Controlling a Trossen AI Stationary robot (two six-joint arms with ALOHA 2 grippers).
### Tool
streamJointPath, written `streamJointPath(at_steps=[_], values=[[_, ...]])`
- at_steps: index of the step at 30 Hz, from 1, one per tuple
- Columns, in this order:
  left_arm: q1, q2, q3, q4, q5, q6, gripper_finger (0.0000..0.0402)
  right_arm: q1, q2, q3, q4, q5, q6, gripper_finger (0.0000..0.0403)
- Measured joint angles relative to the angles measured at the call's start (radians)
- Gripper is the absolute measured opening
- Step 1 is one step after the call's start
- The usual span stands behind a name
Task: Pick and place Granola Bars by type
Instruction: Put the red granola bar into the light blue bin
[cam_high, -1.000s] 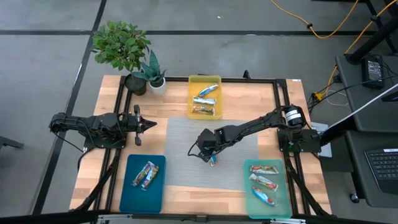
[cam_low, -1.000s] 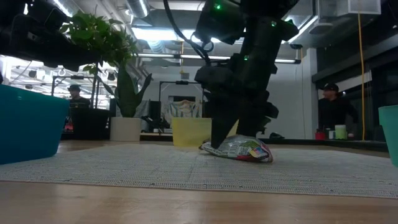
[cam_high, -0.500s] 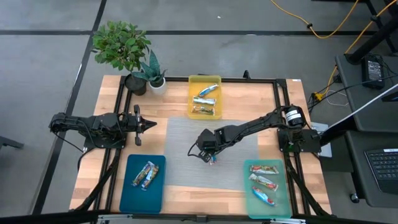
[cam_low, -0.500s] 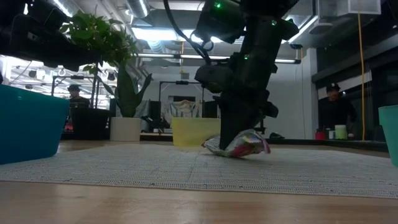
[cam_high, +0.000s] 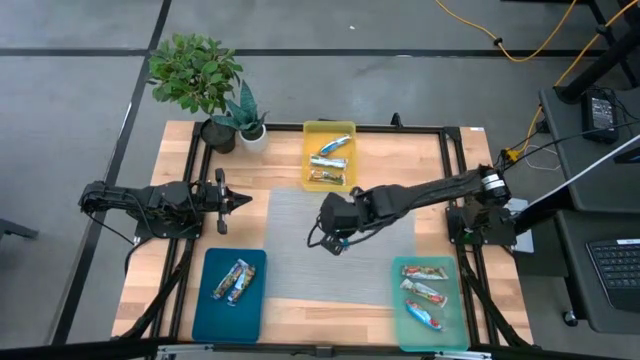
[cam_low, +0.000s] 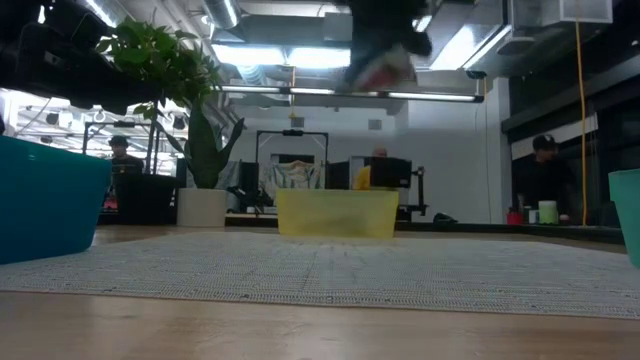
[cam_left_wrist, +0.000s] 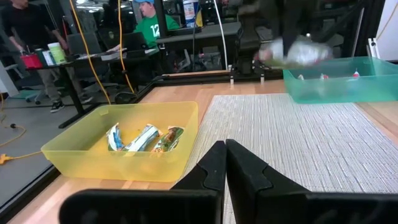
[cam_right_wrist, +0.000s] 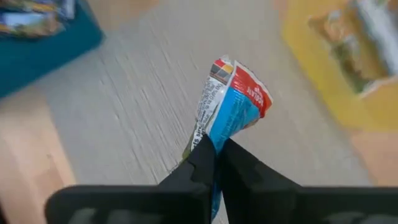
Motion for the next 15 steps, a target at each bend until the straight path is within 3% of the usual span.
streamJointPath(at_steps=[9, 15], values=[[0.000, 0.000, 0.000, 0.000, 0.000, 0.000, 0.0004, 0.031, -0.001, 0.213, -0.131, 0.022, -0.023, 0.0006], [0.000, 0.000, 0.000, 0.000, 0.000, 0.000, 0.0005, 0.098, -0.001, 0.308, -0.339, 0.053, 0.034, 0.0016]])
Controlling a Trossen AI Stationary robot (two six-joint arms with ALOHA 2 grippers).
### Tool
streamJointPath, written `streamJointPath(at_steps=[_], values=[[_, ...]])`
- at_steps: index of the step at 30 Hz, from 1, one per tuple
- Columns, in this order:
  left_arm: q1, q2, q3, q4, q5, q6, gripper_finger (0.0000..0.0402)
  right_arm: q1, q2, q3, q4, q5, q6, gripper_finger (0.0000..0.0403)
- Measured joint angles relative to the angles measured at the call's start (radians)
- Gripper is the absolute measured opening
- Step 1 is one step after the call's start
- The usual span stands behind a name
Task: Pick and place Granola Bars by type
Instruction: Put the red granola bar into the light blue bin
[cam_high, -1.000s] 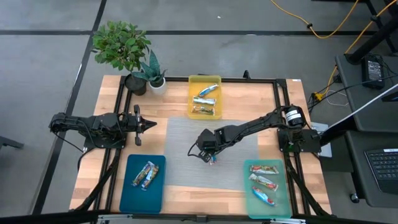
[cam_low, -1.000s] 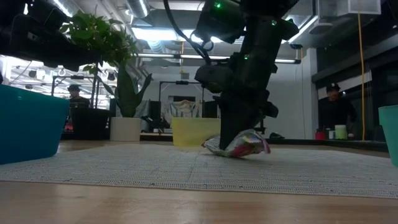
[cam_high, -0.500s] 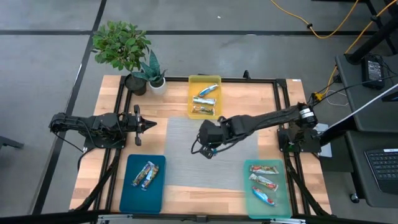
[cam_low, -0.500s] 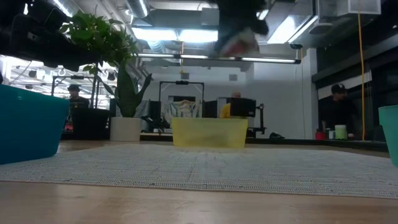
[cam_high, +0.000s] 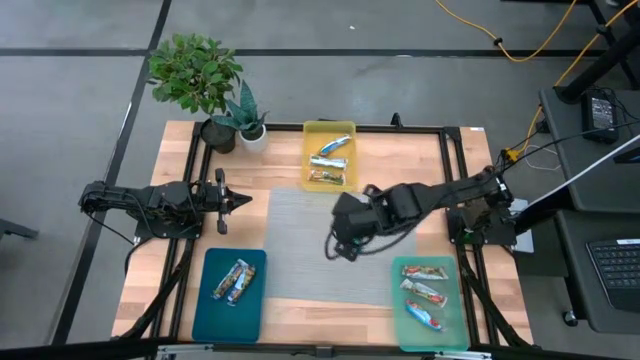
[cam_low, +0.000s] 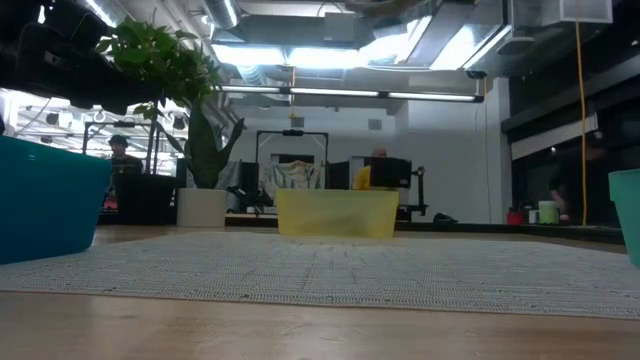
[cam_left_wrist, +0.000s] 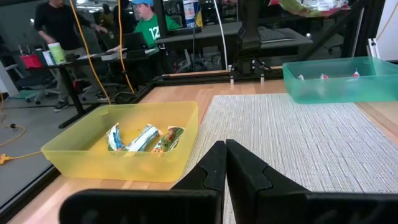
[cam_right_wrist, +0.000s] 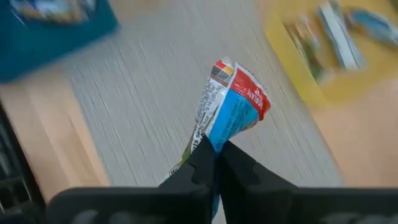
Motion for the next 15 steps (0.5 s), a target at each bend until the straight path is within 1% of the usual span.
streamJointPath(at_steps=[2, 5, 7, 10, 15], values=[[0.000, 0.000, 0.000, 0.000, 0.000, 0.000, 0.0004, 0.040, 0.000, 0.026, -0.110, 0.001, 0.065, 0.0017], [0.000, 0.000, 0.000, 0.000, 0.000, 0.000, 0.0004, 0.130, -0.003, 0.042, -0.255, -0.008, 0.196, 0.0014], [0.000, 0.000, 0.000, 0.000, 0.000, 0.000, 0.0005, 0.201, -0.024, 0.025, -0.233, -0.023, 0.269, 0.0011], [0.000, 0.000, 0.000, 0.000, 0.000, 0.000, 0.0006, 0.301, -0.043, 0.020, -0.245, -0.028, 0.440, 0.0009], [0.000, 0.000, 0.000, 0.000, 0.000, 0.000, 0.0007, 0.429, -0.040, 0.017, -0.242, -0.035, 0.650, 0.0013]])
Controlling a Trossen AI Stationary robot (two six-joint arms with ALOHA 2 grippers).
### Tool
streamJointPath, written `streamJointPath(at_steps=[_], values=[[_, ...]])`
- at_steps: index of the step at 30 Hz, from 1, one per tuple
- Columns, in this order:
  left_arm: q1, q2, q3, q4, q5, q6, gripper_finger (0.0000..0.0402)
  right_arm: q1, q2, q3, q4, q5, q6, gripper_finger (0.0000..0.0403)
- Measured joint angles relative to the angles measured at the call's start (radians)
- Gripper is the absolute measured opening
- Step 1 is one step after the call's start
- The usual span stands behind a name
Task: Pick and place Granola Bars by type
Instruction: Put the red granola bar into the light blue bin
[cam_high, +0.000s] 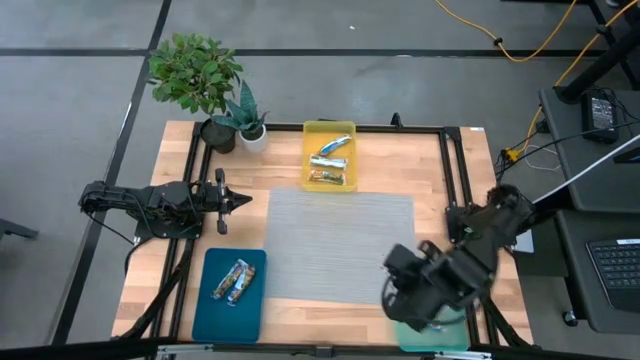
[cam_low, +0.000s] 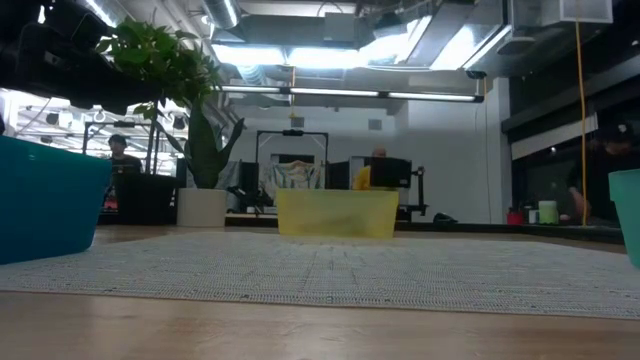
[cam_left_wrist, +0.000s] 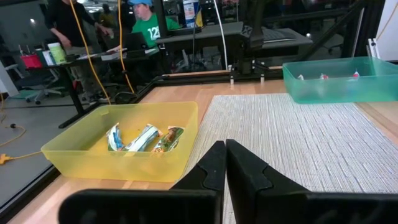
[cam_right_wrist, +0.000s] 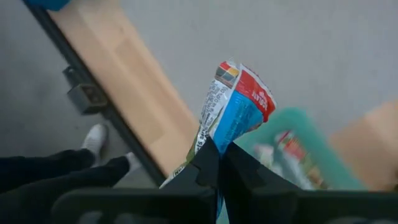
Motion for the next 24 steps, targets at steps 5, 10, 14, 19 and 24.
streamJointPath(at_steps=[5, 10, 14, 19, 24], values=[[0.000, 0.000, 0.000, -0.001, 0.000, 0.000, 0.0008, 0.096, -0.001, 0.000, 0.000, -0.007, 0.179, 0.0015], [0.000, 0.000, 0.000, -0.001, 0.000, 0.000, 0.0004, 0.161, -0.001, -0.054, 0.000, -0.006, 0.358, 0.0015], [0.000, 0.000, 0.000, -0.001, 0.000, 0.000, 0.0005, 0.199, -0.001, -0.197, 0.031, -0.028, 0.477, 0.0015], [0.000, 0.000, 0.000, -0.001, 0.000, 0.000, 0.0005, 0.204, -0.001, -0.399, 0.143, -0.185, 0.503, 0.0015], [0.000, 0.000, 0.000, 0.000, 0.000, 0.000, 0.0004, 0.200, -0.001, -0.579, 0.337, -0.185, 0.499, 0.0015]])
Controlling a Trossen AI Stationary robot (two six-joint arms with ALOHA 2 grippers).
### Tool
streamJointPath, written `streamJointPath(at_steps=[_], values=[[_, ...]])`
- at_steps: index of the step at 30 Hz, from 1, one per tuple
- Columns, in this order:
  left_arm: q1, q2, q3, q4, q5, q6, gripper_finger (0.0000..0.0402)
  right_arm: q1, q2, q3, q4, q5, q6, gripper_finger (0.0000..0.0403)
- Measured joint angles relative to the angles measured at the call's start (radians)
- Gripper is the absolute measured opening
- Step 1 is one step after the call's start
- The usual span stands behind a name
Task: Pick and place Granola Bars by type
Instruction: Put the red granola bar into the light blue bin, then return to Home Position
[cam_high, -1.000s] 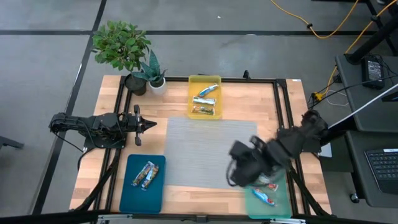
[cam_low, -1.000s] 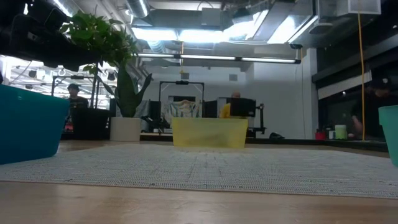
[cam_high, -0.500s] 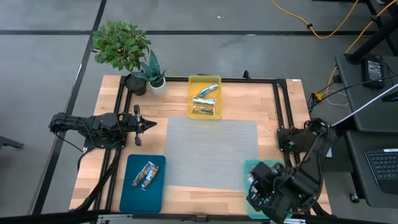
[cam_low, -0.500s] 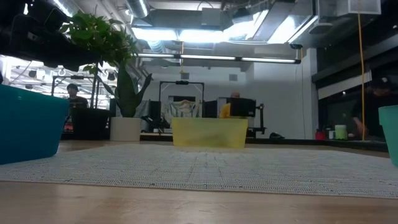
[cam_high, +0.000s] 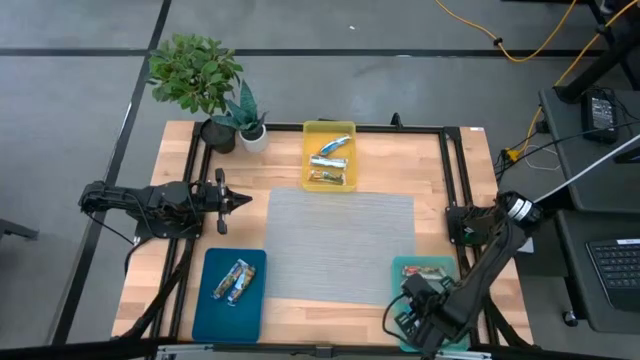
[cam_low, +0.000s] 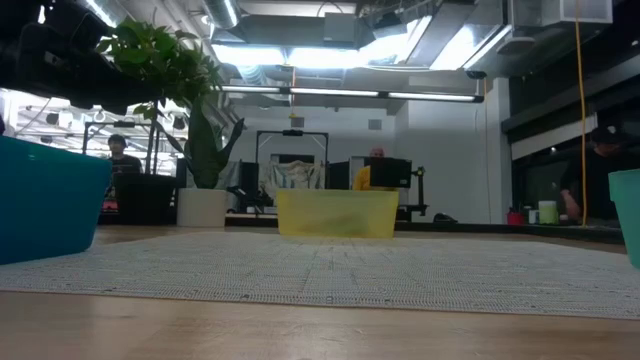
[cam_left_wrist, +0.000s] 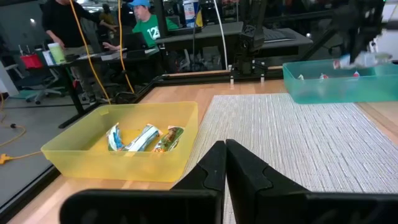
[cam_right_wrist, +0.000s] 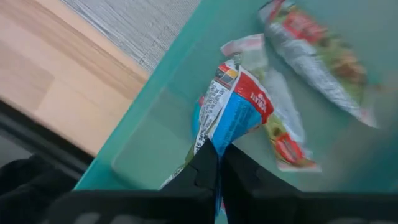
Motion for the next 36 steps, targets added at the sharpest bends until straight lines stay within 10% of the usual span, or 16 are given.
streamJointPath(at_steps=[12, 25, 36], values=[[0.000, 0.000, 0.000, 0.000, 0.000, 0.000, 0.0006, -0.011, 0.000, -0.178, 0.269, 0.003, -0.004, 0.0031], [0.000, 0.000, 0.000, 0.000, 0.000, 0.000, 0.0008, -0.162, 0.000, 0.129, 0.015, 0.244, -0.437, 0.0196], [0.000, 0.000, 0.000, 0.000, 0.000, 0.000, 0.0005, -0.509, -0.003, 0.571, 0.006, 0.584, -1.517, 0.0013]])
